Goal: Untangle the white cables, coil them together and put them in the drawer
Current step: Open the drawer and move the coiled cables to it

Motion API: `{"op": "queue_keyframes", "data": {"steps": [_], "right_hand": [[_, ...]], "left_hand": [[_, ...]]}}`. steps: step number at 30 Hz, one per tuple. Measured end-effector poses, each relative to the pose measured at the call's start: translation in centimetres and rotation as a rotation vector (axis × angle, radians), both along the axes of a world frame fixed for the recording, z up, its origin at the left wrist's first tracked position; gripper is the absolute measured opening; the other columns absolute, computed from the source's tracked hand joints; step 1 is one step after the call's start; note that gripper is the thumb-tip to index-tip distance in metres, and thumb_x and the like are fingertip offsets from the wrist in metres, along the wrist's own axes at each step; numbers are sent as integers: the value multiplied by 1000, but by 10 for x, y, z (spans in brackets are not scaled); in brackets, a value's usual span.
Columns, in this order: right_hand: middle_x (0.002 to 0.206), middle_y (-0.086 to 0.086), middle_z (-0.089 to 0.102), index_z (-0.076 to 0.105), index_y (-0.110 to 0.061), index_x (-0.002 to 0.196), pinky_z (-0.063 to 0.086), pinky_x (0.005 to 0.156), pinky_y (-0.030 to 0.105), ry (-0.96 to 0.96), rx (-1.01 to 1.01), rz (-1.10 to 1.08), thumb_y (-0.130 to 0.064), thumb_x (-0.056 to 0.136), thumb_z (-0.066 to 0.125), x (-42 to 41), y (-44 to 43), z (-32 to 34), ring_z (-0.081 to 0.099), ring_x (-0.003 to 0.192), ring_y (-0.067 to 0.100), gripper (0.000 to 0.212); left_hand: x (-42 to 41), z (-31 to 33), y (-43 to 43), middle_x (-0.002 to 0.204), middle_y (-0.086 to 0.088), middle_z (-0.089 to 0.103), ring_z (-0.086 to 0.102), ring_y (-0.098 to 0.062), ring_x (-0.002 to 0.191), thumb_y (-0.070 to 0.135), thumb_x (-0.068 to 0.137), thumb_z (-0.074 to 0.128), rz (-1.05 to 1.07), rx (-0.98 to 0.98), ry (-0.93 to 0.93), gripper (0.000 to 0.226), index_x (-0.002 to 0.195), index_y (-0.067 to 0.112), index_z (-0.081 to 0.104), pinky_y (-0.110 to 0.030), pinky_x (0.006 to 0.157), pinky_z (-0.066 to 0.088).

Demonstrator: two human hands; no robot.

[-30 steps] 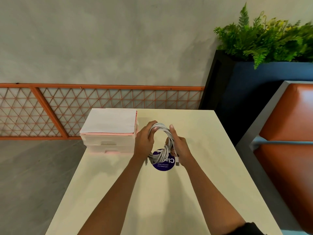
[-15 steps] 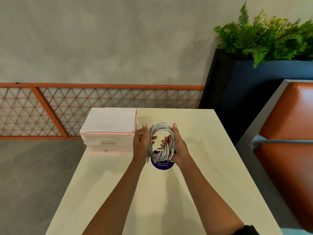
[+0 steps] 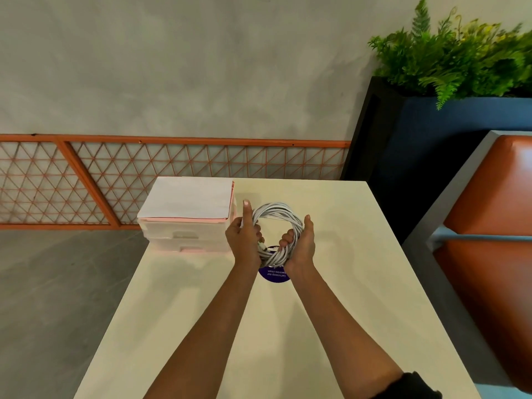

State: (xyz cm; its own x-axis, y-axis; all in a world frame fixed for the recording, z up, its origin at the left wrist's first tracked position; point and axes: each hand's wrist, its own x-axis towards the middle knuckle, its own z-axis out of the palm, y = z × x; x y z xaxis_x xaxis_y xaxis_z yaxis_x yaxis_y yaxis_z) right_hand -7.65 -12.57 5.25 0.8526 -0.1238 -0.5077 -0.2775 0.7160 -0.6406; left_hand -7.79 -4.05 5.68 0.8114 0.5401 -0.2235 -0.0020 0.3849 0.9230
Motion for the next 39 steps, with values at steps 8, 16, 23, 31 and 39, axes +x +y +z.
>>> {"op": "queue_keyframes", "data": {"steps": [8,16,23,31,39], "right_hand": [[39,-4,38,46,-15,58,33,35,20,-12,-47,-30,-43,94,52,-3,-7,0,34,31,8,46],[93,5,70,66,-18,96,54,86,38,-126,-623,267,-53,98,31,9,-35,-30,67,90,23,50],[119,-11,57,50,-35,121,43,94,30,-286,-811,506,-76,82,32,-3,-49,-40,55,113,12,59],[80,15,68,63,-7,89,55,59,32,-165,-659,434,-57,90,49,-10,-30,-54,67,69,26,51],[45,-7,31,33,-20,52,31,55,26,-50,-614,197,-53,85,62,-11,28,-64,32,46,11,55]], "left_hand": [[-3,-1,-5,40,5,36,30,-8,36,48,90,58,-62,-129,30,47,61,14,45,-22,42,35],[3,-17,9,43,2,48,41,-10,36,56,98,32,-215,-119,56,56,67,14,52,-21,42,34],[-1,-34,12,40,3,41,36,-8,34,45,99,39,-289,-181,90,44,68,16,48,-19,40,31],[-3,-52,17,39,5,33,28,-7,31,44,99,43,-228,-269,156,40,70,15,46,-19,40,27],[-11,-72,56,41,2,42,38,-11,35,47,100,36,-258,-230,199,47,77,9,52,-21,42,37]]}}
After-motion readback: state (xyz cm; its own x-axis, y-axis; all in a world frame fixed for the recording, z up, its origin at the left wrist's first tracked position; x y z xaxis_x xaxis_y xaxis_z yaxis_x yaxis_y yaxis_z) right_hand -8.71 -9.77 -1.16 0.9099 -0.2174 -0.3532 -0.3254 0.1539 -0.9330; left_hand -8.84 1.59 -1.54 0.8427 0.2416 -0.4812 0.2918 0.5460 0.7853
